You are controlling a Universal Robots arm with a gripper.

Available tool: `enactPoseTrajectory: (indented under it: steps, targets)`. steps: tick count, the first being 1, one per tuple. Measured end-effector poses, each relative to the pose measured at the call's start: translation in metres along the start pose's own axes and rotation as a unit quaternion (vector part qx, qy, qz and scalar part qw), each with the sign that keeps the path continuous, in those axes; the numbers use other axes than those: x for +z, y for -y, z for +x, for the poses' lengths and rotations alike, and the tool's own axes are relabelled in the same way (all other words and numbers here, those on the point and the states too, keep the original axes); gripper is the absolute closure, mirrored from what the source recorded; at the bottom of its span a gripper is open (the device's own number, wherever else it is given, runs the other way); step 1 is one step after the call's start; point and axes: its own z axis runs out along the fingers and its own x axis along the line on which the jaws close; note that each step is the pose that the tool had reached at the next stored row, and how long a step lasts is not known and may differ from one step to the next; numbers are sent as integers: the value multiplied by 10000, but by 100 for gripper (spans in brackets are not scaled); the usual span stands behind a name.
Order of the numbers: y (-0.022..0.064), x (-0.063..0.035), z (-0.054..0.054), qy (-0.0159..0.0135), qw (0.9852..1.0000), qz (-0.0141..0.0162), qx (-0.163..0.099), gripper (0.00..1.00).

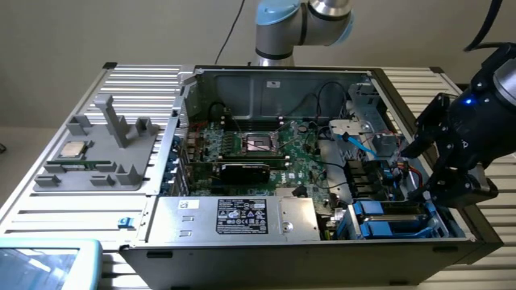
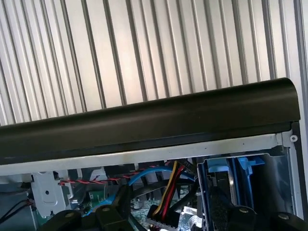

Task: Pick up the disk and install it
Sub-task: 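Insert the first disk wire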

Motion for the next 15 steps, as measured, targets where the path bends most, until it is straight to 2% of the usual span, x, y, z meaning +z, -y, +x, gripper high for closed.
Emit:
enactPoseTrajectory:
  steps: [6,7,15]
  targets:
    - [-4,50,-1,-19,9998,-8,218,27]
    - [-4,54,0,-21,9997,-7,246,35]
    - [2,67,11,-29,9991,20,422,36]
